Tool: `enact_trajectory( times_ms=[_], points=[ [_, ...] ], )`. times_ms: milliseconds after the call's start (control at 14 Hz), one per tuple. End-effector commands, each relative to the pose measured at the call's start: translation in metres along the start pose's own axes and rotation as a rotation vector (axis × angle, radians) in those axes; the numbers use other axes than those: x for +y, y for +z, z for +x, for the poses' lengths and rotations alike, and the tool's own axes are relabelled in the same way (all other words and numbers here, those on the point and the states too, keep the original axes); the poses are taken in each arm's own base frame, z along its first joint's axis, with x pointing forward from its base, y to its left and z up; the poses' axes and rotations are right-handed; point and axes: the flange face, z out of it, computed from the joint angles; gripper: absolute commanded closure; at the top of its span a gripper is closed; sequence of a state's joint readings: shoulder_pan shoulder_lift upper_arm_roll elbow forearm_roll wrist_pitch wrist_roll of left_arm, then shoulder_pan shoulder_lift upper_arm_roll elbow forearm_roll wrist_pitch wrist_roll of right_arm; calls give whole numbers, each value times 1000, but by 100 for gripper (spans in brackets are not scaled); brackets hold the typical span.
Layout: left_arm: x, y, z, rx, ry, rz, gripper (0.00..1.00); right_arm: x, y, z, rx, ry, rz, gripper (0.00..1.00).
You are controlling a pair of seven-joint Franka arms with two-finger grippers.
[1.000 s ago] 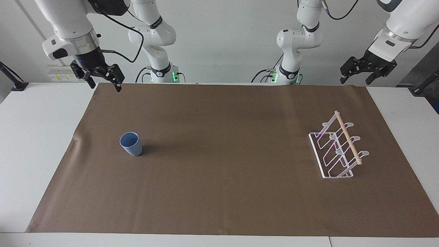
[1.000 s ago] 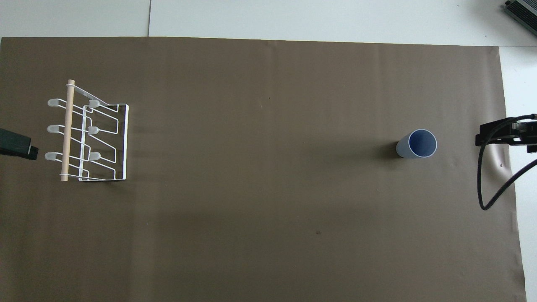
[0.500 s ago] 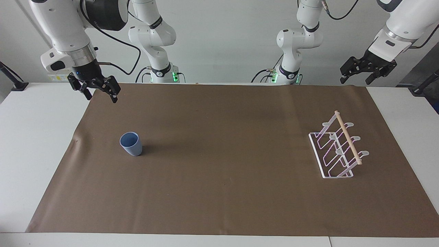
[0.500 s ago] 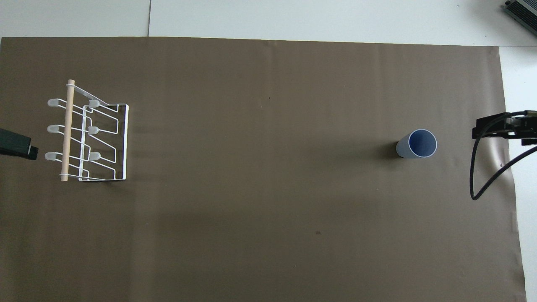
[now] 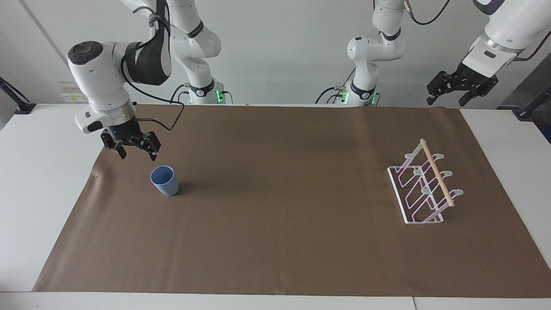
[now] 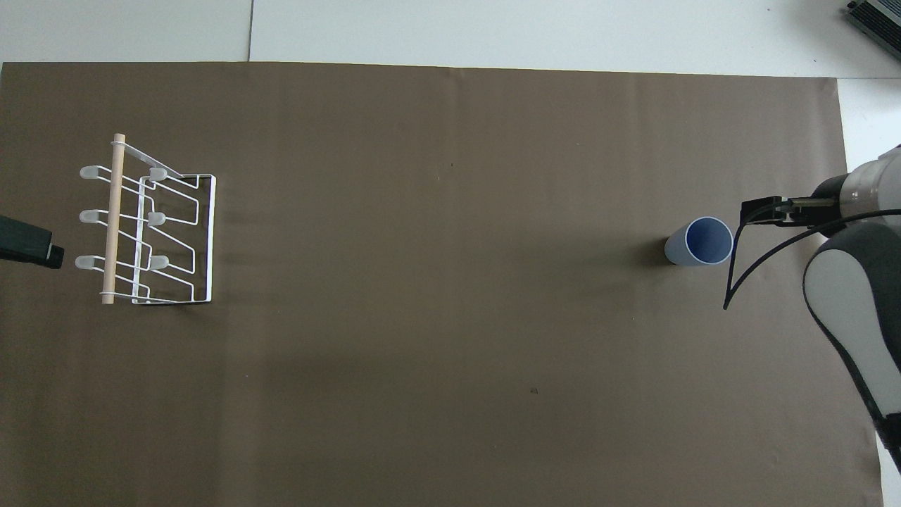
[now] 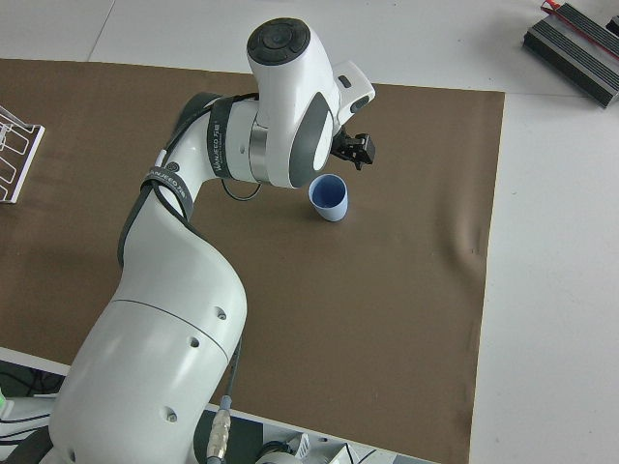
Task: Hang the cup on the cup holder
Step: 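Reach the right gripper to the blue cup rim and grasp it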
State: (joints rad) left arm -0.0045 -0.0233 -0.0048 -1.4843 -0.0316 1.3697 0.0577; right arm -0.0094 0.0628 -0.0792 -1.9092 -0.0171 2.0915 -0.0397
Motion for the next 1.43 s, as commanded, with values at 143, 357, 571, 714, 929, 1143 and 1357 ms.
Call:
enact_trajectory(
  times_ms=[143,357,571,714,929,1143,1357],
  points=[
    [-2,0,-8,-1,-13,11,0,13,58,-2,-5,-42,25,0],
    [-2,0,-8,-1,-13,11,0,16,80,-13,-7,-70,24,0],
    [-2,0,-8,-1,-13,11,0,16,103,-16,-23,-77,24,0],
    [-2,0,-8,-1,-13,11,0,16,104,-15,-22,-96,23,0],
    [-2,0,-8,-1,-13,11,0,16,105,-15,-18,-121,24,0],
    [-2,0,-8,-1,-13,11,0,17,103,-12,-11,-120,23,33],
    [-2,0,-8,-1,-13,11,0,16,104,-12,-11,-111,34,74]
  ],
)
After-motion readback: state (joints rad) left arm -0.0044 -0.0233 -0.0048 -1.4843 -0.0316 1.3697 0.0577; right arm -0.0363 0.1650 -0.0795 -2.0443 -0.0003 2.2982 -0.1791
